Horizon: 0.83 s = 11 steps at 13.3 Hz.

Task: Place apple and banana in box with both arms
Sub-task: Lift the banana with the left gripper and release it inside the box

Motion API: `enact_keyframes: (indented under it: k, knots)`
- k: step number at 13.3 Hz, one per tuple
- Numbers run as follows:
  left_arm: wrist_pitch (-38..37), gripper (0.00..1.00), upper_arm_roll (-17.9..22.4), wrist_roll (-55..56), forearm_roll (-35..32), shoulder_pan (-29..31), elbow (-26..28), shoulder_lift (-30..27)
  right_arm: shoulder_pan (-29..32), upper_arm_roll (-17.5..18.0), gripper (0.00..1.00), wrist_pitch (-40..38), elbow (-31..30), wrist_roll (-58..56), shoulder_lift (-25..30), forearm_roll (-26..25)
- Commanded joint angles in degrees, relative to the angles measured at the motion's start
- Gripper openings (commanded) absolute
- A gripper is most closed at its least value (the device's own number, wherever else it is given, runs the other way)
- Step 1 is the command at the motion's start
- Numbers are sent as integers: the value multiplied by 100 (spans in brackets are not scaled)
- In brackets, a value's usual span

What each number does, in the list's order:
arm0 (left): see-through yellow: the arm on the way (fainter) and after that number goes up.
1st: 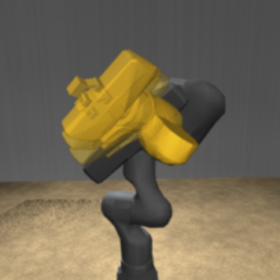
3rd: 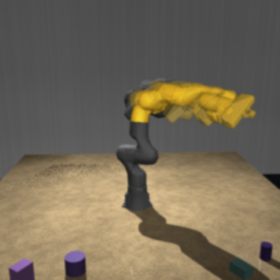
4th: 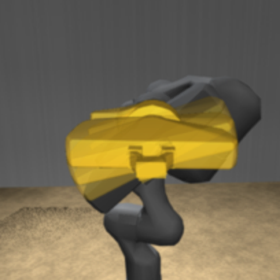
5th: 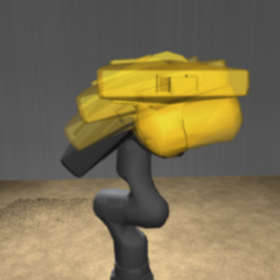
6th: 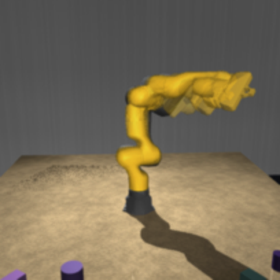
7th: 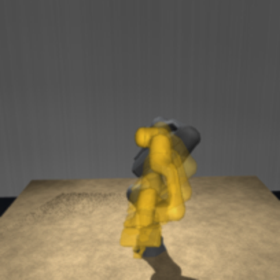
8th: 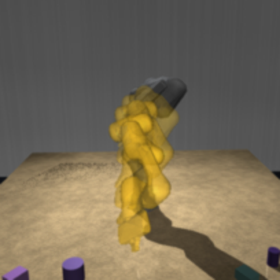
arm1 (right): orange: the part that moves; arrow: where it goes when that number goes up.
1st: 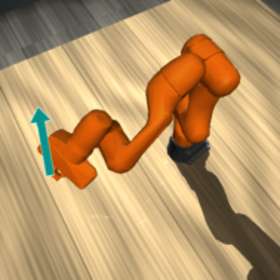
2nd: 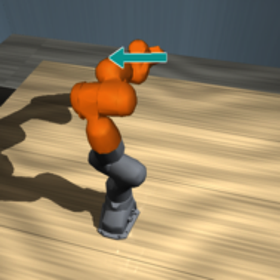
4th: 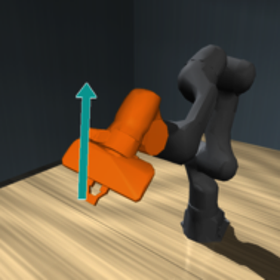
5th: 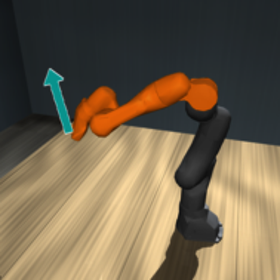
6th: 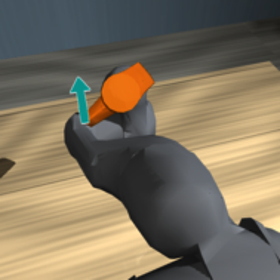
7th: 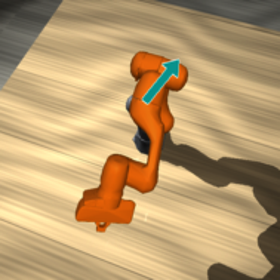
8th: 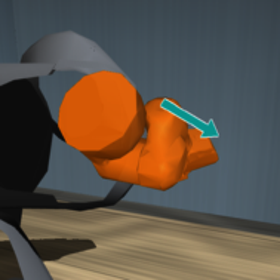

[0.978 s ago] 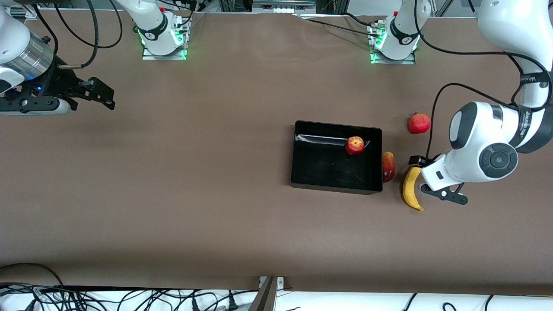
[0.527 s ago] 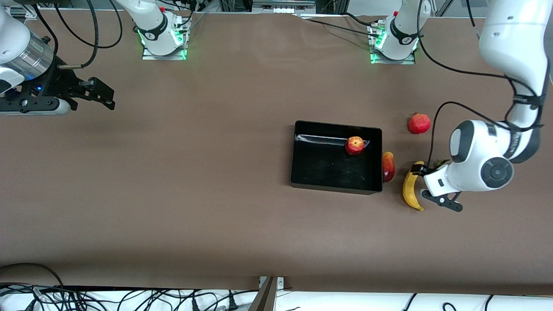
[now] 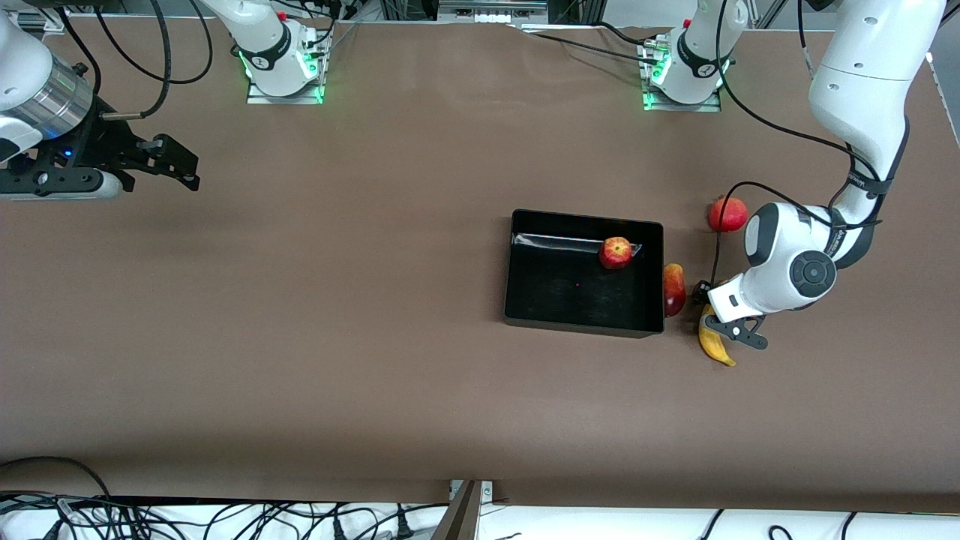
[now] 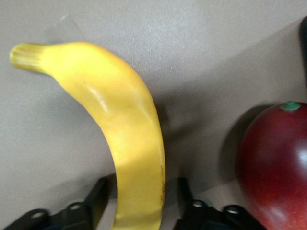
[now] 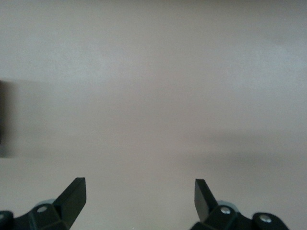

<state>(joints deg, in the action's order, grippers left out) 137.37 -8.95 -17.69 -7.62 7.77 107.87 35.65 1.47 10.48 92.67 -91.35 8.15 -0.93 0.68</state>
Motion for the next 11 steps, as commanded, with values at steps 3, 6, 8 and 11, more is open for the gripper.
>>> enact_keyframes:
  k: [3, 6, 8, 11]
  knots:
    - [-78, 0, -98, -165, 112, 129, -11, -234, 28, 42, 100, -21, 92, 20, -22, -6]
    - [-1514, 0, -194, -165, 112, 23, -878, -506, 28, 42, 100, -21, 92, 11, -22, -6]
    - [-2753, 0, -501, -51, 112, -3, -1765, -507, 28, 42, 100, -21, 92, 11, -22, -6]
    - [-3724, 0, -669, 597, 243, -520, -2472, -507, 28, 42, 100, -21, 92, 20, -22, -6]
